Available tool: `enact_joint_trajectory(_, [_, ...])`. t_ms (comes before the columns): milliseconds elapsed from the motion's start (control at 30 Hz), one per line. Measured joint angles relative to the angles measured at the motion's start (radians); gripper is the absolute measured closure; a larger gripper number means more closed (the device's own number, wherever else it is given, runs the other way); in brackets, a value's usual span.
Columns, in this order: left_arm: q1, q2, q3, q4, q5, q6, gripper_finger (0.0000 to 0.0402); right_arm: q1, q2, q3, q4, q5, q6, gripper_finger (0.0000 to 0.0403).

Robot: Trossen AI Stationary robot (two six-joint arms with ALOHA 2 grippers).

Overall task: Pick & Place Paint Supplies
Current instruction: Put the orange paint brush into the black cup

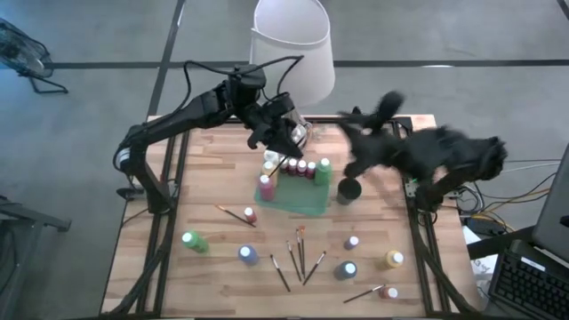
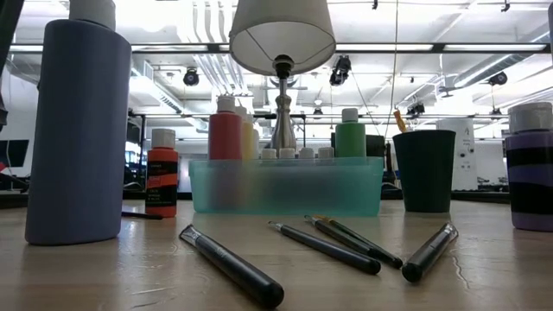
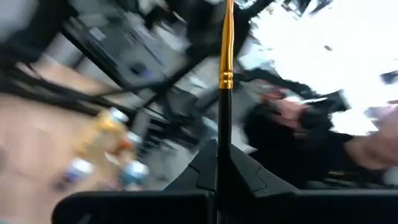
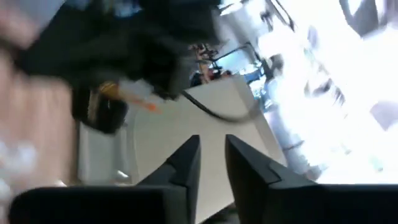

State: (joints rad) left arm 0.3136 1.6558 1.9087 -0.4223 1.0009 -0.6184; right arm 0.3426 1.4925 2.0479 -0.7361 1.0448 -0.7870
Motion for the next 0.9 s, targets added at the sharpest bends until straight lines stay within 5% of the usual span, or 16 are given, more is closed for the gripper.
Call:
enact_joint_trajectory(100, [0.001, -0.006, 0.000, -0.042, -0.163, 0.184, 0.0391, -0.010, -0.074, 0.008, -0.142, -0.096, 0.358, 0.0291])
enact_joint_trajectory(233, [-0.027, -0.011, 0.000, -0.053, -0.532, 0.456, 0.0391, -0.060, -0.162, -0.016, -0.320, -0.359, 0.776, 0.0249])
enact_joint_trajectory(367, [-0.096, 0.008, -0.005, 0.096, -0.861, 0.667, 0.0391, -0.078, -0.229, -0.091, -0.327, -0.457, 0.889, 0.0221])
enact_joint_trajectory(567, [-0.138, 0.060, -0.017, 0.335, -0.897, 0.807, 0.0391, -0.077, -0.260, -0.213, -0.090, -0.492, 0.809, 0.0201])
enact_joint_trajectory(900, [-0.136, 0.111, -0.019, 0.411, -0.891, 0.806, 0.0391, -0.083, -0.247, -0.271, 0.110, -0.567, 0.742, 0.0193])
